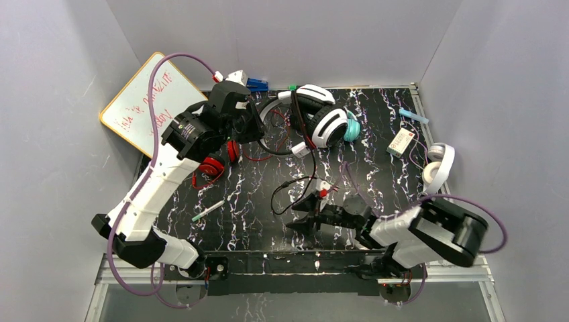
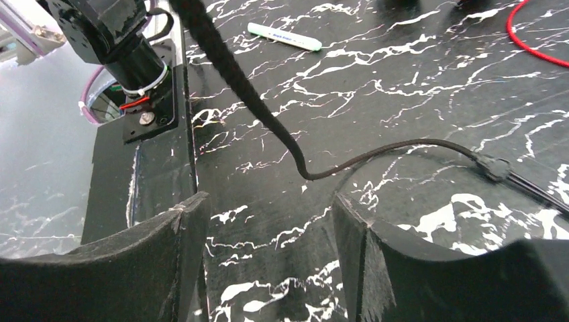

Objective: Wrap the headphones
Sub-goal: Wrap the headphones cable around the headphones.

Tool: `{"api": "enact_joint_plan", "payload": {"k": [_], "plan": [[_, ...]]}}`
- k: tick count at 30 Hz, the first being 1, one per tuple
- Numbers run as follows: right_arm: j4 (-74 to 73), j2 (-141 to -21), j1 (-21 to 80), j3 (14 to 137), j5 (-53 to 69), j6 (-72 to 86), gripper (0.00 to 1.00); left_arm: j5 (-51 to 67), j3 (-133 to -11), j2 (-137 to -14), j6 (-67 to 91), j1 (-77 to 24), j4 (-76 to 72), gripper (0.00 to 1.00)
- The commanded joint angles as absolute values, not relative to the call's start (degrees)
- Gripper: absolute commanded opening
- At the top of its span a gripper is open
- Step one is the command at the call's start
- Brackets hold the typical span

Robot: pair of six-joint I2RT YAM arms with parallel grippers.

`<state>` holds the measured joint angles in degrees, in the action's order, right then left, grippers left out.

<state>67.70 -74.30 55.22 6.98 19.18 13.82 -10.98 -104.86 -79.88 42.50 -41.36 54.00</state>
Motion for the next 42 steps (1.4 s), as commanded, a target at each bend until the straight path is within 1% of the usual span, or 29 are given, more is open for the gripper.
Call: {"api": "enact_joint_plan", "payload": {"k": [1,5,9,11,12,13,14,15,17,18,19,20,22,24,28,30,33,35,38,42], "plan": [[86.0,-84.5,58.0,11.4,16.3,11.5,0.73,-9.4,-107.3,-79.0,44.6,-41.1,50.8,0.00],[95.2,-94.0,59.3,13.7,14.9,11.8,0.71,-9.7,-107.4,-78.8,44.5,-41.1,51.0,0.00],[104.2,-101.8,59.5,14.4,12.1,12.0,0.66,-9.8,-107.7,-78.8,44.5,-41.1,51.2,0.00],[104.3,-102.8,59.6,15.0,12.1,11.8,0.56,-9.8,-107.8,-78.8,44.5,-41.1,51.2,0.00],[104.3,-102.7,59.6,15.0,12.4,11.7,0.48,-9.8,-107.9,-78.8,44.5,-41.1,51.3,0.00],[104.3,-102.1,59.5,14.8,12.8,11.8,0.43,-9.8,-107.9,-78.8,44.4,-41.1,51.4,0.00],[104.3,-101.3,59.6,14.6,12.7,11.7,0.42,-9.9,-107.8,-78.8,44.4,-41.1,51.4,0.00],[104.2,-100.9,59.5,14.3,12.2,11.8,0.42,-9.8,-107.7,-78.8,44.4,-41.1,51.4,0.00],[104.2,-100.5,59.6,14.3,10.8,11.7,0.46,-9.4,-107.3,-78.6,44.7,-41.1,50.9,0.00],[104.2,-100.4,59.5,14.6,10.5,11.5,0.46,-9.2,-107.1,-78.5,44.8,-41.1,50.6,0.00],[104.0,-100.5,59.5,15.0,10.4,11.2,0.45,-9.0,-106.7,-78.5,45.0,-41.1,50.3,0.00],[103.8,-100.5,59.4,15.3,10.3,11.1,0.36,-8.8,-106.6,-78.5,45.1,-41.1,50.1,0.00],[103.2,-100.1,59.5,16.0,10.5,11.3,0.16,-8.6,-106.6,-78.6,45.2,-41.1,50.1,0.00],[102.5,-99.0,59.4,15.5,10.7,11.6,0.02,-8.4,-106.7,-78.7,45.3,-41.1,50.2,0.00],[100.3,-94.8,59.3,12.2,6.4,12.4,0.01,-7.9,-106.4,-78.4,45.3,-41.1,50.4,0.00],[96.6,-91.2,58.0,10.0,5.1,14.3,0.01,-6.9,-105.7,-77.9,45.4,-41.1,49.7,0.00],[86.7,-83.2,53.2,7.5,8.3,18.7,0.01,-4.9,-104.6,-77.2,45.3,-41.1,48.6,0.00],[78.3,-75.5,50.4,6.8,11.9,21.4,0.01,-4.6,-104.5,-76.6,44.9,-41.1,49.1,0.00],[63.5,-65.7,46.9,6.8,14.1,23.6,0.01,-5.8,-105.1,-75.8,44.4,-41.1,50.7,0.00],[50.2,-57.3,43.2,6.7,17.5,24.1,0.01,-6.7,-107.0,-75.1,44.6,-41.1,52.1,0.00]]}}
